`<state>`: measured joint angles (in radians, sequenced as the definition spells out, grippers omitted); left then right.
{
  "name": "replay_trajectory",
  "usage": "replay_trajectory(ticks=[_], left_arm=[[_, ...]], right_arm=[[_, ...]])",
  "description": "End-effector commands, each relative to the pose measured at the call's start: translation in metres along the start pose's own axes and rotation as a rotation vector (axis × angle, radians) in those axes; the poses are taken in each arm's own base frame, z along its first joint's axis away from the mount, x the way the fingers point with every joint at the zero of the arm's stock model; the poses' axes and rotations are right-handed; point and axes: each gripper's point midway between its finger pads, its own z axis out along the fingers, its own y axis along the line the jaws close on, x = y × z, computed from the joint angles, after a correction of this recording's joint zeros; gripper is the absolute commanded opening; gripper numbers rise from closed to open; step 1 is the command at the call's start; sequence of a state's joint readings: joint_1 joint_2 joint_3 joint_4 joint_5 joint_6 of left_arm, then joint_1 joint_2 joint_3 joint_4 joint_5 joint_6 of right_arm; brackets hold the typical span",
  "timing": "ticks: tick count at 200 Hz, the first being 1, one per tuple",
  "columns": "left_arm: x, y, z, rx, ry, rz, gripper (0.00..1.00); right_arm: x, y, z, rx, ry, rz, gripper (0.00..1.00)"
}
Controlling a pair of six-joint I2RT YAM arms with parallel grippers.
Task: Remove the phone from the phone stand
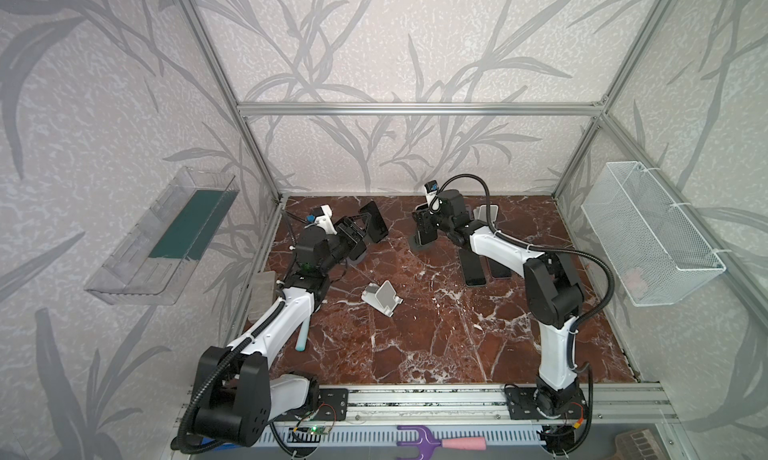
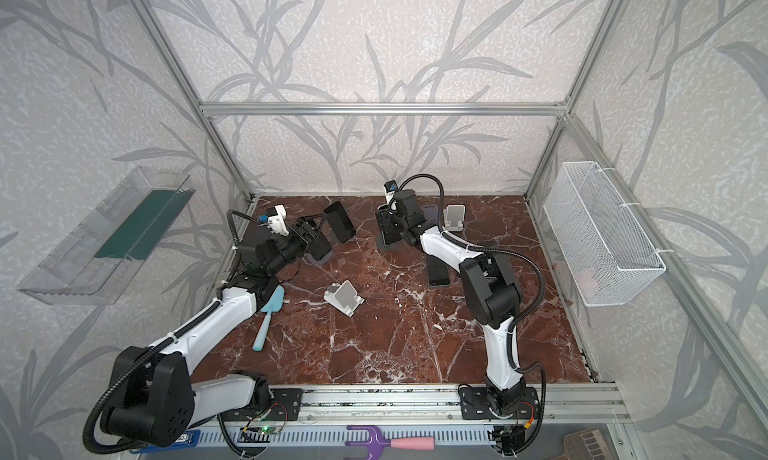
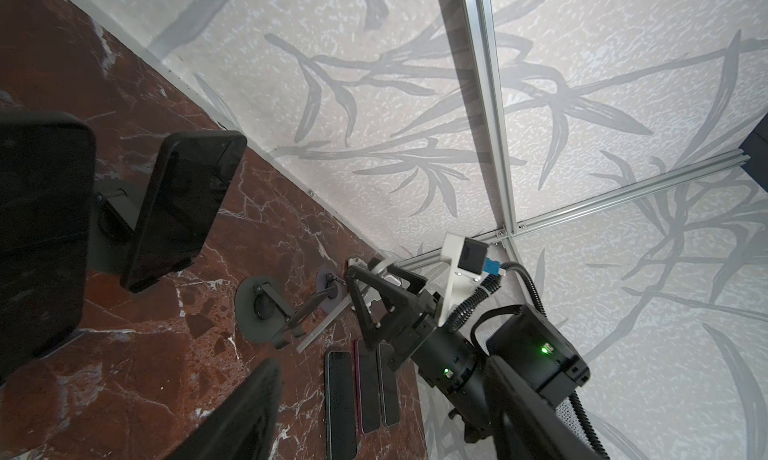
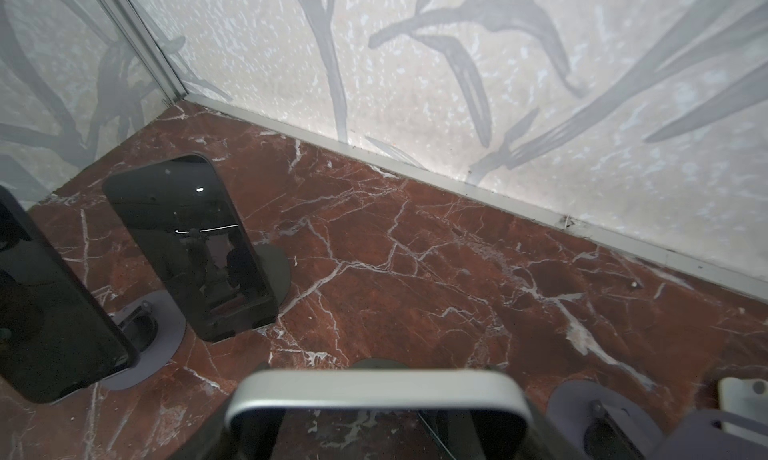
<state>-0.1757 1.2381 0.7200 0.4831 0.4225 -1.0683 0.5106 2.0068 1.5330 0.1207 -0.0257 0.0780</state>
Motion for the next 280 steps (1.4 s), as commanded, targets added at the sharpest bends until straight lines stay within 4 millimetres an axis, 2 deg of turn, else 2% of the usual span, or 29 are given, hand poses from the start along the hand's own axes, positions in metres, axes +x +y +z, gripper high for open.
replay_trajectory(ticks=[1,30,46,50,97,131,148,163,219,242,280], left_arm=[[-0.009,-0.029,0.000,0.076,-0.013,0.024,0.77],[-0.005,-0.030,0.002,0.077,0.001,0.035,0.77],[0.001,-0.030,0.005,0.081,0.022,0.031,0.77],[0.002,-0.031,0.006,0.083,0.028,0.031,0.77],[0.028,-0.042,0.013,0.111,0.100,0.047,0.77],[0.062,-0.043,0.021,0.089,0.185,0.098,0.77],[0.078,-0.044,0.024,0.087,0.228,0.106,0.77],[0.083,-0.048,0.024,0.097,0.247,0.103,0.77],[0.076,-0.052,0.018,0.090,0.216,0.118,0.77],[0.077,-0.050,0.018,0.081,0.215,0.114,0.77],[0.077,-0.051,0.018,0.083,0.218,0.106,0.77]], right_arm=[[-0.058,0.000,-0.041,0.013,-0.140,-0.015,0.60],[-0.061,-0.002,-0.071,0.033,-0.158,-0.005,0.60],[-0.051,-0.003,-0.086,0.046,-0.148,0.008,0.59],[-0.057,-0.003,-0.098,0.051,-0.170,0.011,0.59],[-0.022,-0.014,-0.165,0.133,-0.179,0.071,0.59],[0.001,-0.031,-0.208,0.226,-0.163,0.082,0.59],[0.013,-0.032,-0.217,0.235,-0.119,0.088,0.59],[0.020,-0.033,-0.218,0.237,-0.095,0.111,0.58],[0.027,-0.025,-0.224,0.239,-0.043,0.125,0.58],[0.042,-0.031,-0.237,0.275,0.017,0.111,0.58],[0.079,-0.047,-0.267,0.350,0.117,0.054,0.59]])
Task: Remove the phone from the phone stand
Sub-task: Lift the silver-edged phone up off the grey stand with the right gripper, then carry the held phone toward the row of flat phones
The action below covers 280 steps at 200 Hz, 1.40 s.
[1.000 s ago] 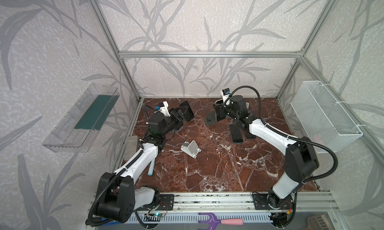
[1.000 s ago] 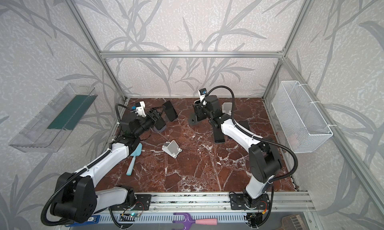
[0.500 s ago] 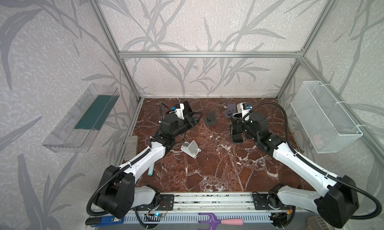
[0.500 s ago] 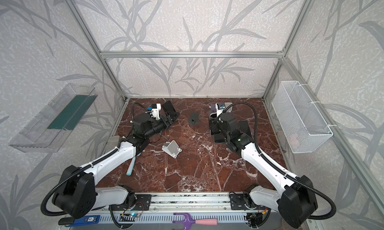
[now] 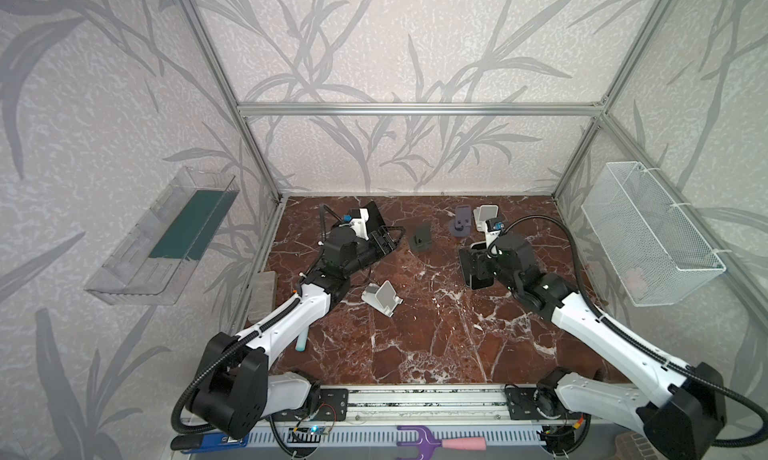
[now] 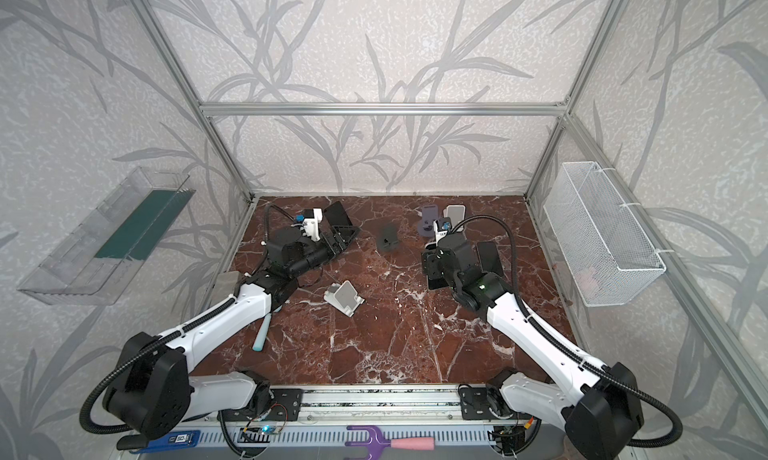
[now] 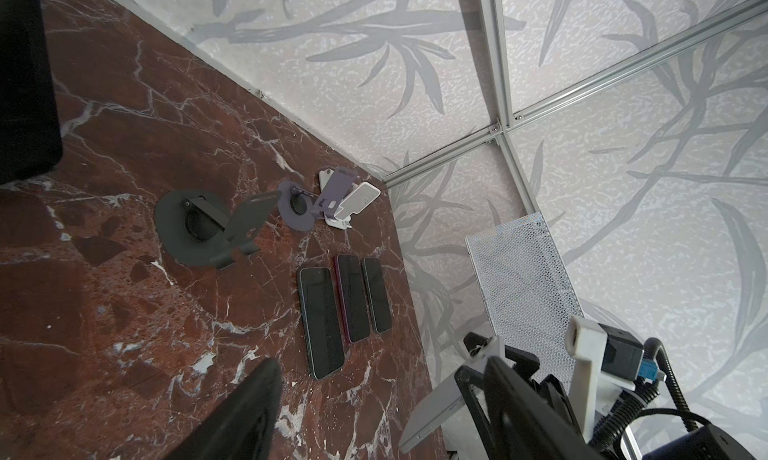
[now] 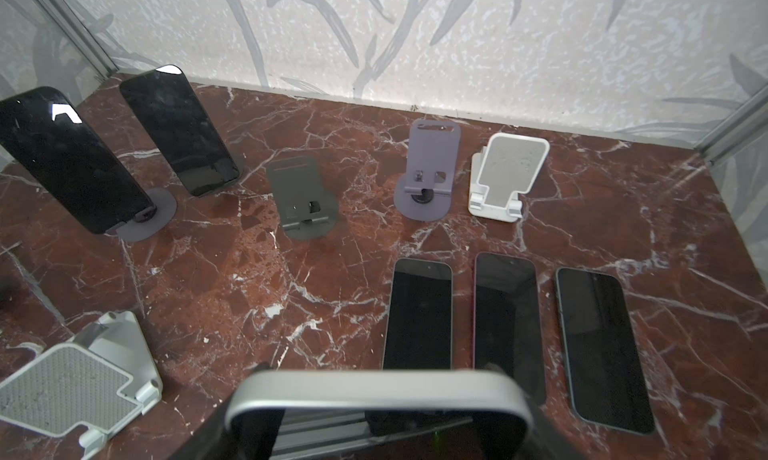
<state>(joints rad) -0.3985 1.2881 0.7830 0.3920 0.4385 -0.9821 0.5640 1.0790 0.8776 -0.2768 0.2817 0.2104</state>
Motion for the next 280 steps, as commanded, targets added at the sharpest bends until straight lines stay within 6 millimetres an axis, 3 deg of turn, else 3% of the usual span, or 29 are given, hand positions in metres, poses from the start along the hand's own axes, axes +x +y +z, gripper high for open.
replay_trajectory(ticks=[1,45,74,99,130,163,192,208,235,280], left_arm=[[-0.011,-0.017,-0.005,0.030,-0.028,0.021,0.77],[-0.011,-0.020,-0.005,0.043,-0.025,0.003,0.77],[-0.010,-0.020,-0.005,0.046,-0.021,-0.003,0.77],[-0.012,-0.022,-0.006,0.050,-0.026,0.002,0.77],[-0.014,-0.018,-0.007,0.028,-0.039,0.018,0.77],[-0.023,-0.011,-0.012,0.002,-0.070,0.022,0.77],[-0.024,-0.010,-0.012,-0.002,-0.072,0.021,0.77],[-0.023,-0.009,-0.011,0.000,-0.068,0.016,0.77],[-0.027,-0.008,-0.011,0.007,-0.070,0.003,0.77],[-0.053,0.001,-0.021,0.020,-0.134,-0.051,0.77]], right_arm=[[0.012,-0.023,-0.021,0.081,0.028,-0.038,0.59],[0.058,-0.033,-0.031,0.070,0.151,-0.021,0.59],[0.067,-0.022,-0.022,0.013,0.168,0.067,0.57],[0.074,0.013,0.002,-0.094,0.229,0.140,0.57],[0.063,0.055,0.039,-0.150,0.270,0.142,0.57],[0.060,0.084,0.087,-0.155,0.348,0.166,0.56],[0.059,0.088,0.124,-0.100,0.351,0.130,0.56],[0.068,0.089,0.144,-0.074,0.384,0.108,0.57],[0.075,0.084,0.163,-0.046,0.406,0.111,0.57],[0.089,0.075,0.184,-0.030,0.469,0.119,0.59]])
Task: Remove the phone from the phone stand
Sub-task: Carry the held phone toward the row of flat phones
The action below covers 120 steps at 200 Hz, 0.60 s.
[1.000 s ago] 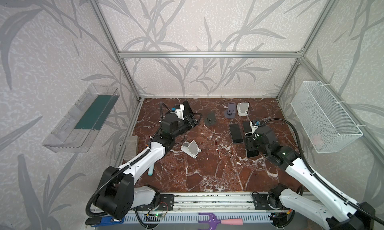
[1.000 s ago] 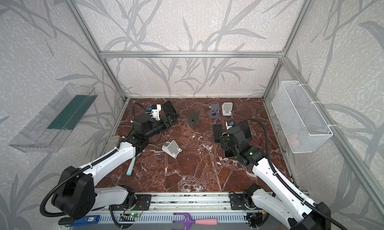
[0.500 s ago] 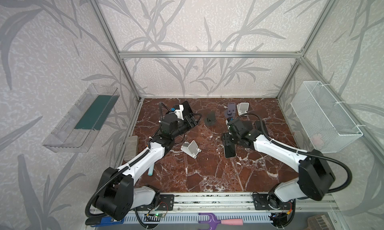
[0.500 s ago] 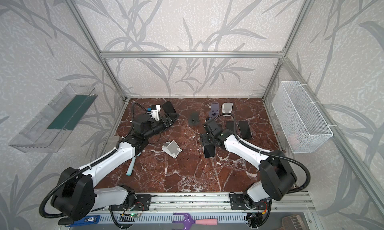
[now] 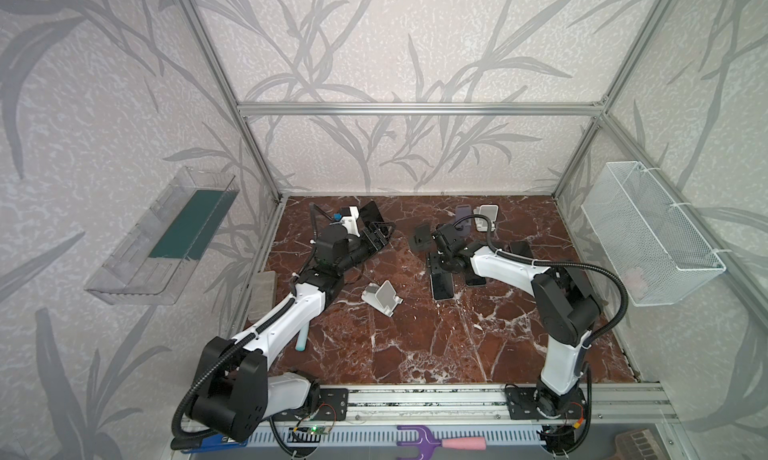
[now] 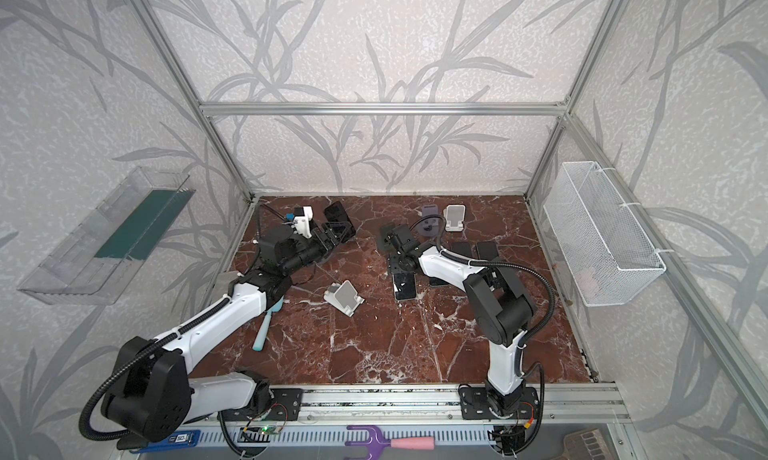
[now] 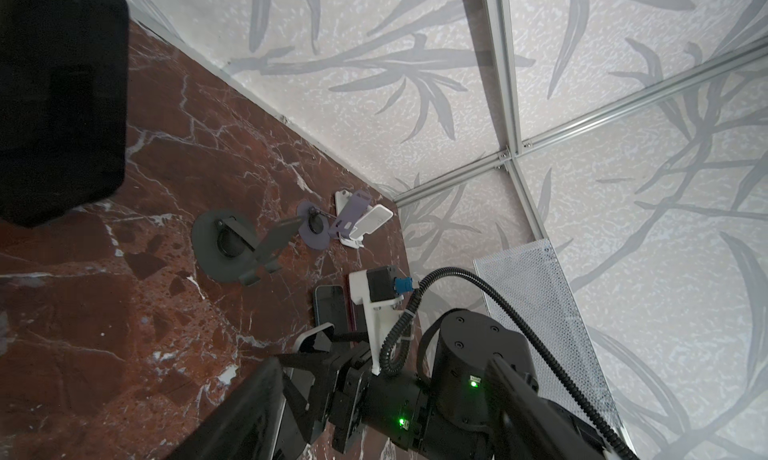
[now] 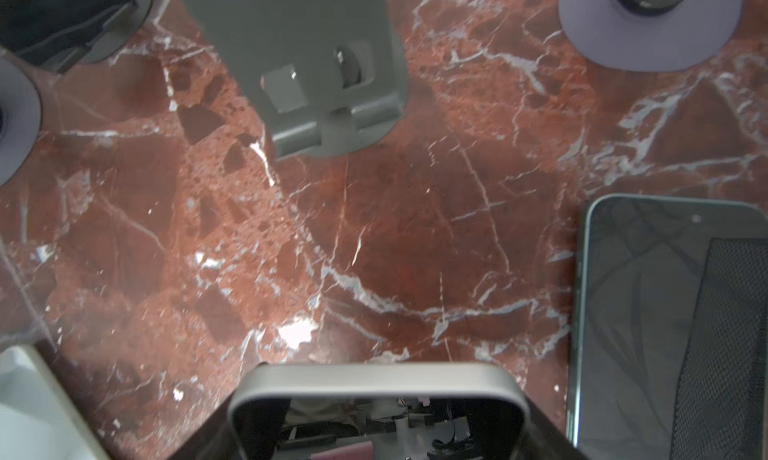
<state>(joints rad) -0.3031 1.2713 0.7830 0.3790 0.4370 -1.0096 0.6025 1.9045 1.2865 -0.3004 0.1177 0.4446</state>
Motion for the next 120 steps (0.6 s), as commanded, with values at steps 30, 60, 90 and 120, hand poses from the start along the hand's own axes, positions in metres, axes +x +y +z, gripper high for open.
replay_trajectory(ticks=[30,60,90,120], left_arm=[[-0.024,-0.021,-0.009,0.081,-0.060,-0.007,0.77],[-0.025,-0.025,-0.009,0.096,-0.063,-0.006,0.77],[-0.024,-0.025,-0.008,0.099,-0.056,-0.011,0.77],[-0.024,-0.027,-0.010,0.107,-0.060,-0.001,0.77]], right_arm=[[-0.010,-0.011,0.023,0.026,0.042,0.000,0.61],[-0.008,-0.014,0.035,0.034,0.070,0.008,0.63],[-0.004,-0.018,0.044,0.069,0.091,-0.007,0.63],[0.003,-0.026,0.048,0.123,0.092,-0.019,0.64]])
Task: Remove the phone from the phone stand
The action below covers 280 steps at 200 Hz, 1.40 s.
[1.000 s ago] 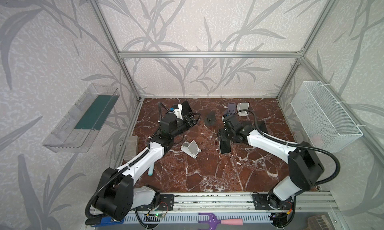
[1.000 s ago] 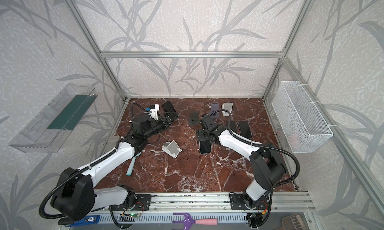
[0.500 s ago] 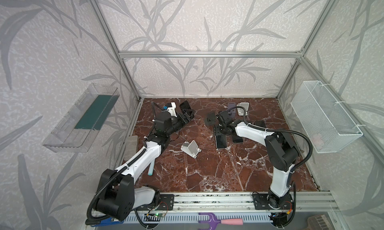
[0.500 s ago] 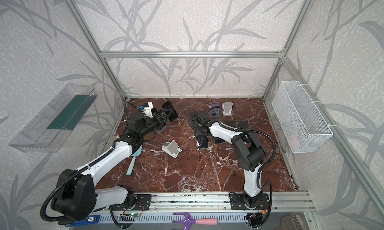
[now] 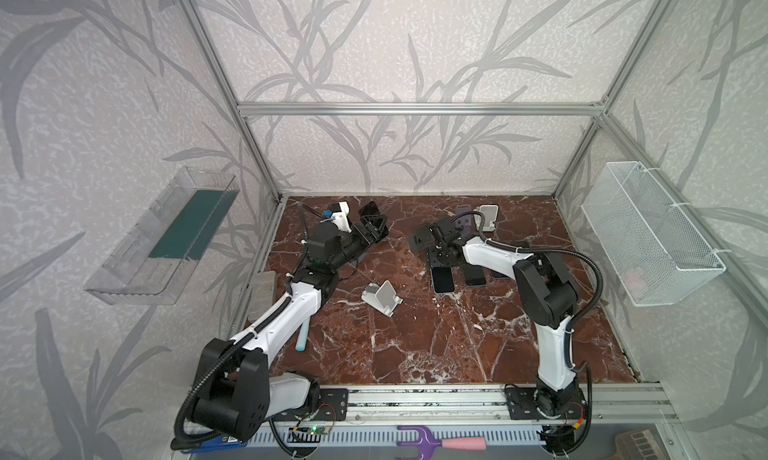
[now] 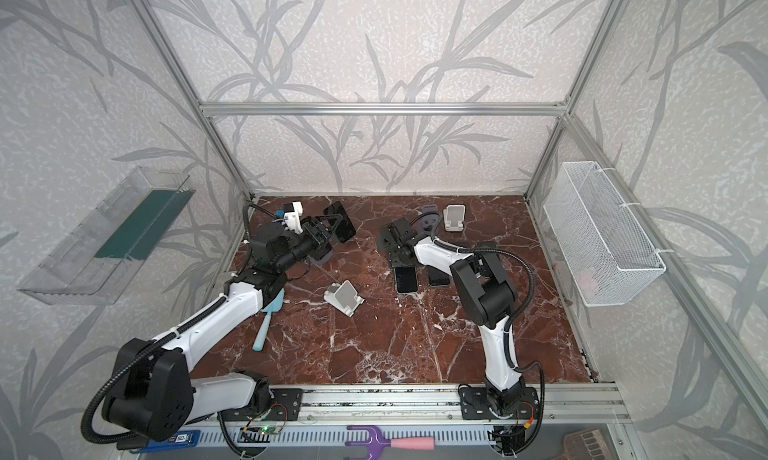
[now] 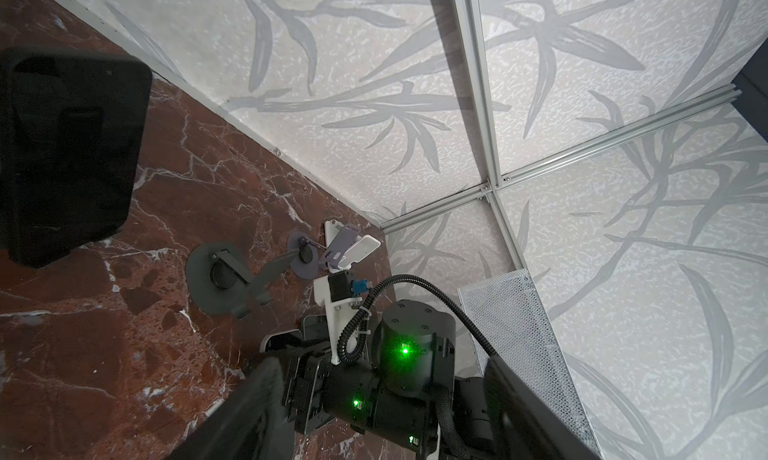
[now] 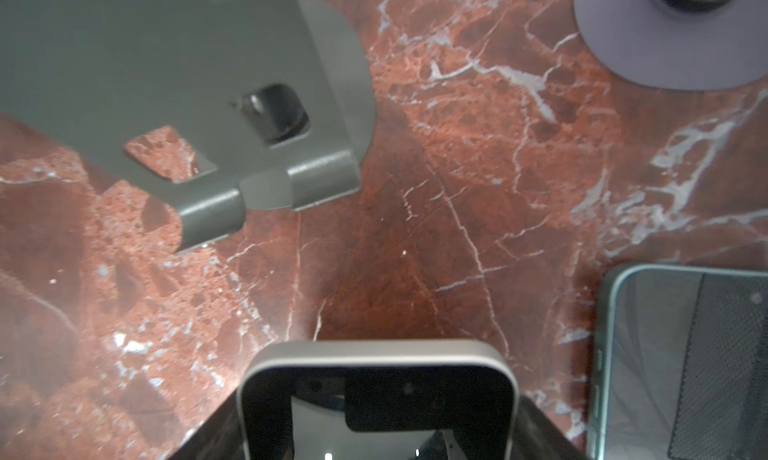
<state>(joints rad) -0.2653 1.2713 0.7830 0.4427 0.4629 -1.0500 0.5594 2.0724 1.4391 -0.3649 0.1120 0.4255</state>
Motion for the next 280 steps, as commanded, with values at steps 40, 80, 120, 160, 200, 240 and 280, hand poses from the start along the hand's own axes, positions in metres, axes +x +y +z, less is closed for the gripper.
replay_trajectory(ticks=[40,80,120,160,200,240,280], left_arm=[[-0.008,-0.020,-0.005,0.053,-0.025,0.030,0.77],[-0.006,-0.016,-0.003,0.046,-0.017,0.020,0.77],[-0.007,-0.016,-0.003,0.047,-0.018,0.021,0.77],[-0.006,-0.013,-0.003,0.040,-0.020,0.016,0.77],[-0.005,-0.013,0.000,0.049,-0.011,-0.002,0.76],[-0.006,-0.013,-0.001,0.050,-0.014,-0.001,0.77],[-0.006,-0.013,0.000,0.052,-0.012,-0.010,0.77]], right_arm=[[0.015,-0.012,0.017,0.101,0.036,-0.028,0.65],[0.016,-0.014,0.022,0.112,0.041,-0.029,0.67],[0.019,-0.020,0.027,0.156,0.057,-0.030,0.69],[0.022,-0.025,0.029,0.182,0.061,0.017,0.71],[0.027,-0.028,0.034,0.204,0.072,0.038,0.73],[0.030,-0.027,0.036,0.197,0.083,0.030,0.75],[0.035,-0.031,0.033,0.208,0.097,0.017,0.76]])
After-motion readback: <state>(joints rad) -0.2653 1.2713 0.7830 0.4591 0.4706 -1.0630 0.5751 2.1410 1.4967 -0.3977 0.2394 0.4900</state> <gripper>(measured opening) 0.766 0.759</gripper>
